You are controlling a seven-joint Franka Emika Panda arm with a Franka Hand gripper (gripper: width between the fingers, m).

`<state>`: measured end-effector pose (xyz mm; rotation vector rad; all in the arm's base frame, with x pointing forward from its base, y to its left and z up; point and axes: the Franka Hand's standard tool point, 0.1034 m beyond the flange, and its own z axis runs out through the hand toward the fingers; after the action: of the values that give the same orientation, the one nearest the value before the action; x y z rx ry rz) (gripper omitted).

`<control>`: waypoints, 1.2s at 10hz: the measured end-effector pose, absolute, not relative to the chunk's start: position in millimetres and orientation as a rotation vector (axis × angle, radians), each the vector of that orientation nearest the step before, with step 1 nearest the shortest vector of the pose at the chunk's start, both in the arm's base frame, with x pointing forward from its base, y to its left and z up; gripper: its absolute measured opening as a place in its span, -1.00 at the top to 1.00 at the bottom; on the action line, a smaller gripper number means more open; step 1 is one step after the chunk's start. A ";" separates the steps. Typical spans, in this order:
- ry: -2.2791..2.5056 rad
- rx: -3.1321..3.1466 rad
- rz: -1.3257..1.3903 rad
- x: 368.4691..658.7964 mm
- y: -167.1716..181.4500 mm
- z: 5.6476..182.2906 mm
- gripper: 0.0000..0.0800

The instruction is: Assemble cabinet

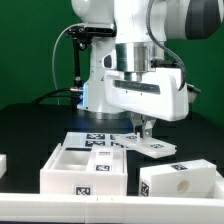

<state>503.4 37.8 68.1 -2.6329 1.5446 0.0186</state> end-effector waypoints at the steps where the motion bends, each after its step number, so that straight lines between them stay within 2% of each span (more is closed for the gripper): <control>1: 1.434 -2.696 0.013 503.4 37.3 68.1 0.84; 4: 0.777 -2.982 -0.015 503.6 35.9 68.9 0.84; 9: 0.306 -3.088 -0.022 503.9 32.0 69.6 0.84; 12: -0.220 -3.127 -0.003 497.5 29.6 70.4 0.84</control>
Offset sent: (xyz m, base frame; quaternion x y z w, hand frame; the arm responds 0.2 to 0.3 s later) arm -0.0024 0.0130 -0.0012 0.0220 -0.0289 -0.3842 0.9225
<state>497.5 29.6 70.4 -3.1274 -0.2203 -0.0034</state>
